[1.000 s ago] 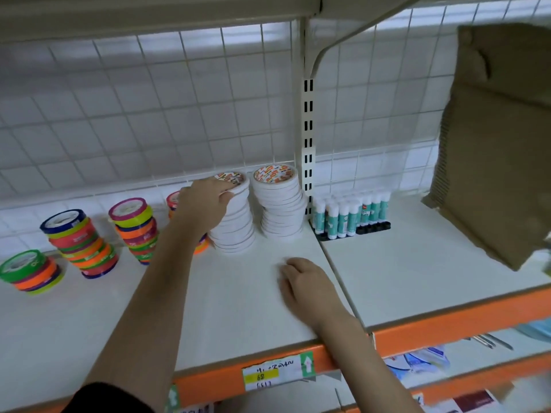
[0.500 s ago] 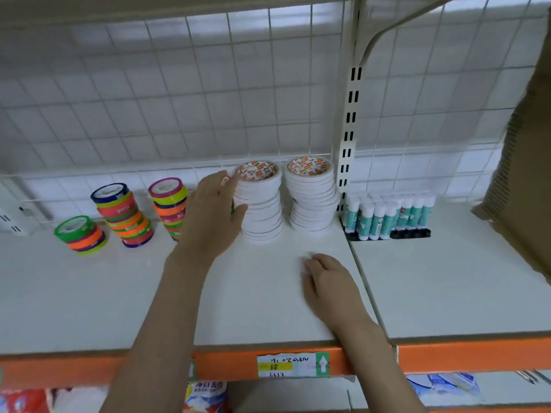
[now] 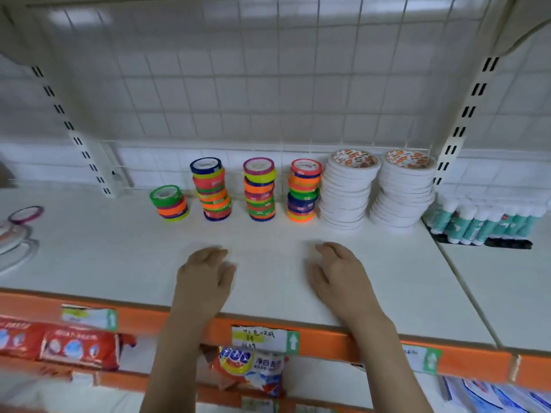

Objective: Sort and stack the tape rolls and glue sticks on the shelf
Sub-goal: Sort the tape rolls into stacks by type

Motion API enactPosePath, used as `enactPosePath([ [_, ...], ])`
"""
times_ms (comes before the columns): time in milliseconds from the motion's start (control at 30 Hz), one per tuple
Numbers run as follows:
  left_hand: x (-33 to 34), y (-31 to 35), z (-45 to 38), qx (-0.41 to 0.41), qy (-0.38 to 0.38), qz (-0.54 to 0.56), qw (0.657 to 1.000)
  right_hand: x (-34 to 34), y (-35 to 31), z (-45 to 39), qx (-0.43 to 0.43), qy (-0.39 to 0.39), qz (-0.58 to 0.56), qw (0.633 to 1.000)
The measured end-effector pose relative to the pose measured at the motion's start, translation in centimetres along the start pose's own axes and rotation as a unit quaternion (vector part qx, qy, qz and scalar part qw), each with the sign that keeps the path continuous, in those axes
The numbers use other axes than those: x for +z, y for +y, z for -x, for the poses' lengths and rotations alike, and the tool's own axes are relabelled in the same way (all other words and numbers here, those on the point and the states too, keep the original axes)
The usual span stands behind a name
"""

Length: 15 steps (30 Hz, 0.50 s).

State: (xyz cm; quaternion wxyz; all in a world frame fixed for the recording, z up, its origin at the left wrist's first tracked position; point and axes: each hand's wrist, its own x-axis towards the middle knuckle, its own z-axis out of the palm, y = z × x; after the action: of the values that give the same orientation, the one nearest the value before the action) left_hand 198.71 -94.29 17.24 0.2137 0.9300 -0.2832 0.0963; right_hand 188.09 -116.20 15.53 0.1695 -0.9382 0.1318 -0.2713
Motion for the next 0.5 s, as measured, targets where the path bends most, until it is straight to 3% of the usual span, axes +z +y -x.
enactPosePath([
  [267,-6.2,-13.9,-1.6,-0.031,-0.029,0.006,0.999,7.8,-12.3,-2.1,0.012,-0.018,0.022,1.000],
  [500,-8.2,-20.0,-1.7,-0.001,-0.038,0.038,0.999,9.9,-19.9,-2.0,0.017,-0.022,0.028,0.999],
])
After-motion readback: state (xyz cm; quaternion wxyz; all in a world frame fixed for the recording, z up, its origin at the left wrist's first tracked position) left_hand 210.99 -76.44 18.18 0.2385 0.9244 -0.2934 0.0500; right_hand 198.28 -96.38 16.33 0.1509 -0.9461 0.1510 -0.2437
